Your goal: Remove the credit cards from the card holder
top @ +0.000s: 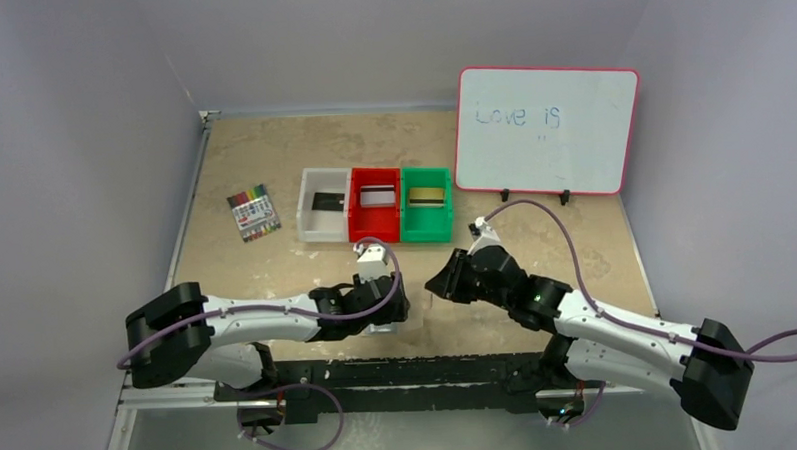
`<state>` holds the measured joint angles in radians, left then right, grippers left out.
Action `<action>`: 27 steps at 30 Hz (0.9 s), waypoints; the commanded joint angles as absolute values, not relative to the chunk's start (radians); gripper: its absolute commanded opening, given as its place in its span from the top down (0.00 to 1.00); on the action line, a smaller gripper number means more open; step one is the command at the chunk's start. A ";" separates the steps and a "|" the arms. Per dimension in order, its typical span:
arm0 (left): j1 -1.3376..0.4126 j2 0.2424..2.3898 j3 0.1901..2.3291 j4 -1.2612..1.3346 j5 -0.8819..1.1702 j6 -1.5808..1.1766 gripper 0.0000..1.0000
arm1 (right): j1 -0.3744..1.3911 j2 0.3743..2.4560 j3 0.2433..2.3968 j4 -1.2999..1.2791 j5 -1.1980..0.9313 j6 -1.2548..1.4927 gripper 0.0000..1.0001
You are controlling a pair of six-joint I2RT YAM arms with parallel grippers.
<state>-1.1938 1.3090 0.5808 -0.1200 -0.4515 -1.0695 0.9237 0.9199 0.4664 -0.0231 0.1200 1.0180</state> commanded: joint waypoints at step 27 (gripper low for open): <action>-1.247 1.125 0.558 -0.301 -0.700 -1.167 0.53 | 0.925 1.323 0.483 0.182 0.029 0.944 0.85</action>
